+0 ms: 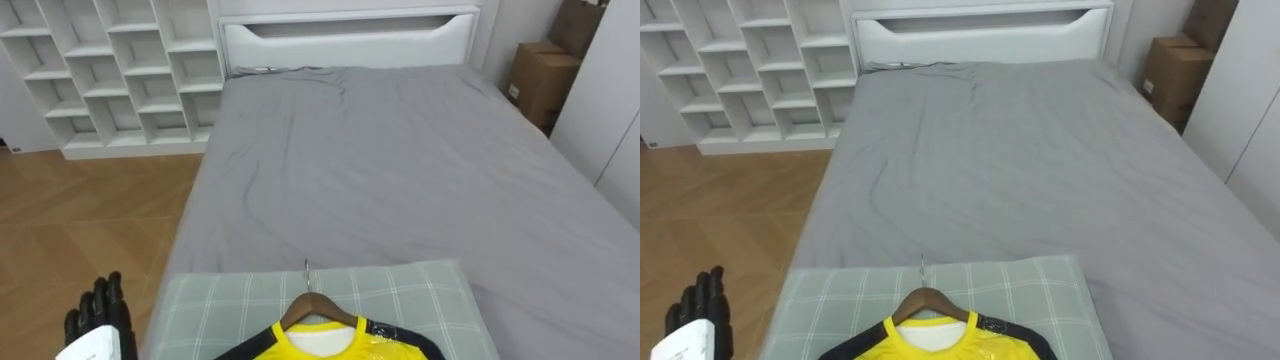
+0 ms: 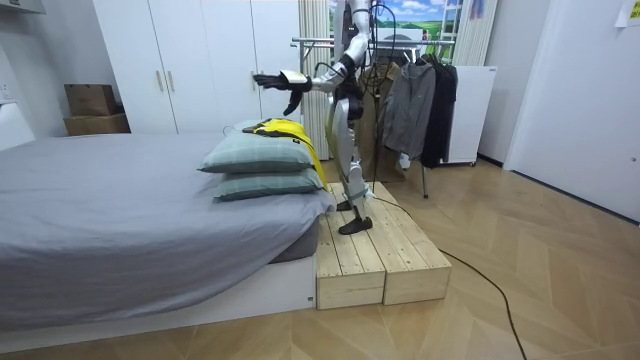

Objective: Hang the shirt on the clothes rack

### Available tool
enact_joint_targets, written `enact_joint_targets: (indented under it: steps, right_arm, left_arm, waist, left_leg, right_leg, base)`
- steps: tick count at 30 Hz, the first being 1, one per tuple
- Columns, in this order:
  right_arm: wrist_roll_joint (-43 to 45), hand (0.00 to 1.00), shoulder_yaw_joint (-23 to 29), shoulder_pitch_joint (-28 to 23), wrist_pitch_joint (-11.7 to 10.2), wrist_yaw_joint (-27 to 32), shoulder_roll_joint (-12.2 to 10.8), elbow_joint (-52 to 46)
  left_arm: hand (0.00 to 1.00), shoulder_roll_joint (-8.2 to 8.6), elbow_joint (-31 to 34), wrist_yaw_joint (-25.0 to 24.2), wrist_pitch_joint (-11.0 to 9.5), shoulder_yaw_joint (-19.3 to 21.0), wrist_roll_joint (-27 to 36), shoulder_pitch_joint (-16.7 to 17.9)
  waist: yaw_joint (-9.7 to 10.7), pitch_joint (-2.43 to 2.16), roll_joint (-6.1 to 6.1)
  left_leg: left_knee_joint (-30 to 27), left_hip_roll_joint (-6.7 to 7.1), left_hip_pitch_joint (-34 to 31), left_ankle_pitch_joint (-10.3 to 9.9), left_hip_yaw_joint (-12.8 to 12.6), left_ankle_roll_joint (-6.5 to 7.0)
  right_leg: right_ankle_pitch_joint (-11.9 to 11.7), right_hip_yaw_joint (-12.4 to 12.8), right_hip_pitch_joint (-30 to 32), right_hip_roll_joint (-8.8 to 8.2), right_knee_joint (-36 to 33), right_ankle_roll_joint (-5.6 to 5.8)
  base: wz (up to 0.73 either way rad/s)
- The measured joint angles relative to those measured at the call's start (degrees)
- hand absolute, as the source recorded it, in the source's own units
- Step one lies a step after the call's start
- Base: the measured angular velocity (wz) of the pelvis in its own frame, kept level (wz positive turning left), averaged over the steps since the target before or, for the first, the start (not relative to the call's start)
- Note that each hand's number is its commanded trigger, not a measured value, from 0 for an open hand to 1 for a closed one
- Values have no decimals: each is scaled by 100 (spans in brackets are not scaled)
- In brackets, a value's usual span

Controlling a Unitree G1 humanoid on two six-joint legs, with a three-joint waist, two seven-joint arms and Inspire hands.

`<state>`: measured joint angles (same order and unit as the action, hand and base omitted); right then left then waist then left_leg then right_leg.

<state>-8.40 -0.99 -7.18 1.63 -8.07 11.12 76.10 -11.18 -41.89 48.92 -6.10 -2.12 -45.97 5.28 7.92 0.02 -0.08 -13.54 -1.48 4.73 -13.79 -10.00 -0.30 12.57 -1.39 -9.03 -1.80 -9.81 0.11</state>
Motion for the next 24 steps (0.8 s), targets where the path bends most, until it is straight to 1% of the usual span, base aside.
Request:
enact_joint_targets:
  steps: [2, 7, 12, 14, 15, 17, 18, 19, 21, 23, 24]
  right_arm:
    - [-4, 0, 0, 13, 94, 15, -1, -13]
    - [-3, 0, 0, 27, 166, 112, -4, -3]
    - [22, 0, 17, 32, 210, 88, -2, 1]
    - [24, 0, 15, 31, 213, 34, -2, 2]
    - [23, 0, 7, 31, 214, 6, -3, 9]
    - [21, 0, 6, 28, 215, -32, -1, 12]
    - [15, 0, 6, 16, 215, -37, -2, 12]
    - [17, 0, 5, -36, 216, -44, -4, 3]
    - [19, 0, 1, -133, 242, -46, -7, 4]
    - [43, 0, -4, -218, 356, -30, -7, 8]
    - [51, 0, -7, -257, 358, -28, -7, 7]
  left_arm:
    - [0, 1, 0, -52, 95, -84, -38, 0]
    - [0, 4, 2, -68, 189, -259, -171, -1]
    - [0, 21, 2, -115, 209, -293, -257, -2]
    - [0, 29, -1, -229, 240, -378, -318, -40]
    - [0, 71, -1, -276, 261, -382, -345, -73]
    - [0, 131, 1, -361, 298, -383, -369, -118]
    - [0, 149, 2, -386, 305, -383, -369, -129]
    - [0, 167, 6, -467, 308, -385, -371, -169]
    - [0, 172, 5, -524, 322, -388, -373, -259]
    - [0, 171, 5, -601, 333, -393, -373, -341]
    - [0, 170, 5, -618, 335, -400, -373, -354]
  waist:
    - [7, -1, 0]
    - [82, -6, 6]
    - [284, -12, 11]
    - [361, 0, -13]
    - [396, -8, -4]
    - [436, 3, -34]
    - [454, 5, -42]
    - [470, -9, -27]
    - [482, -6, -47]
    - [464, -9, -47]
    - [466, -9, -43]
  left_leg:
    - [0, -4, 4, 0, -25, 0]
    - [15, -12, 3, -1, -48, 0]
    - [15, -11, 7, 0, -49, 0]
    - [6, -7, 1, 0, -45, 0]
    - [7, -7, -2, 0, -47, 0]
    - [13, -12, -13, 0, -63, 0]
    - [9, -14, -21, 0, -66, 0]
    - [-2, -18, -32, 0, -73, 0]
    - [-4, -25, -51, -1, -78, 0]
    - [-9, -34, -51, -1, -80, -1]
    - [-8, -35, -51, -1, -81, -1]
  right_leg:
    - [0, 28, 3, 1, 4, 0]
    - [0, 34, 20, 4, 3, 0]
    - [0, 37, 2, 6, 1, 0]
    - [0, 54, 12, 4, 2, 0]
    - [0, 87, 28, 6, 0, 0]
    - [0, 124, 56, 9, -6, 0]
    - [0, 123, 61, 9, -7, 0]
    - [0, 123, 71, 13, -12, 0]
    - [0, 127, 91, 20, -12, 0]
    - [-2, 134, 93, 27, -13, -3]
    - [-3, 134, 94, 27, -13, -4]
  base:
    - [-7]
    - [0]
    - [0]
    - [-2]
    - [-4]
    - [-9]
    - [-6]
    - [0]
    - [0]
    - [0]
    - [0]
